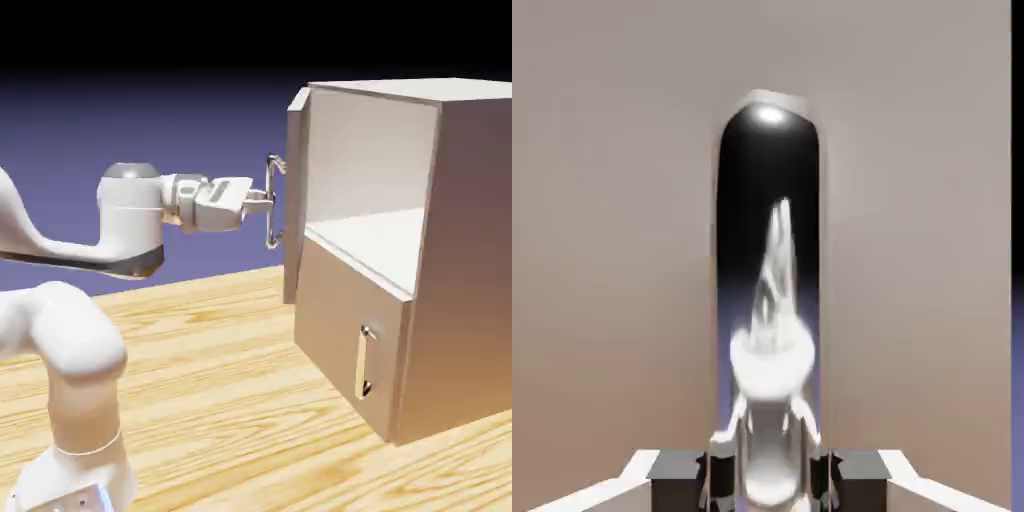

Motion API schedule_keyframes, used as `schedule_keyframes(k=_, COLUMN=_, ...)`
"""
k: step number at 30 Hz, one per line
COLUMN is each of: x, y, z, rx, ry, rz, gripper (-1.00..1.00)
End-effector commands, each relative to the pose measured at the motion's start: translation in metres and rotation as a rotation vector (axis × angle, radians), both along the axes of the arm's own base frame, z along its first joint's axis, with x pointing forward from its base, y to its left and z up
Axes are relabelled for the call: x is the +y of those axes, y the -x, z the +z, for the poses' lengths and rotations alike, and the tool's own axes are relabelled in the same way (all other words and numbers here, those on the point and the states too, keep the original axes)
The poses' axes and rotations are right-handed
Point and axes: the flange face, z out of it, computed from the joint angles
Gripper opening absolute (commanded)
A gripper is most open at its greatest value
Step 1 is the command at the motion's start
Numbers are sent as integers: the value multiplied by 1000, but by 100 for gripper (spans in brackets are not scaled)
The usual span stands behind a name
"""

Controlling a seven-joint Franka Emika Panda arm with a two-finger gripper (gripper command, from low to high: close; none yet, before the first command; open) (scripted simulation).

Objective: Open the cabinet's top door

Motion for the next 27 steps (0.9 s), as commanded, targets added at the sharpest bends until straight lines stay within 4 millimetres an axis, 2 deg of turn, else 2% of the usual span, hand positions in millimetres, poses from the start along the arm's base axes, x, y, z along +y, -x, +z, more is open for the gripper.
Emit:
schedule_keyframes(k=1, x=5, y=4, z=0, rx=0, ry=0, rz=-17, gripper=-100)
schedule_keyframes(k=7, x=40, y=26, z=0, rx=0, ry=-1, rz=-127, gripper=-100)
schedule_keyframes(k=13, x=83, y=46, z=0, rx=0, ry=-1, rz=-254, gripper=-100)
schedule_keyframes(k=20, x=146, y=65, z=0, rx=0, ry=-1, rz=-428, gripper=-100)
schedule_keyframes(k=27, x=212, y=73, z=0, rx=0, ry=-1, rz=-604, gripper=-100)
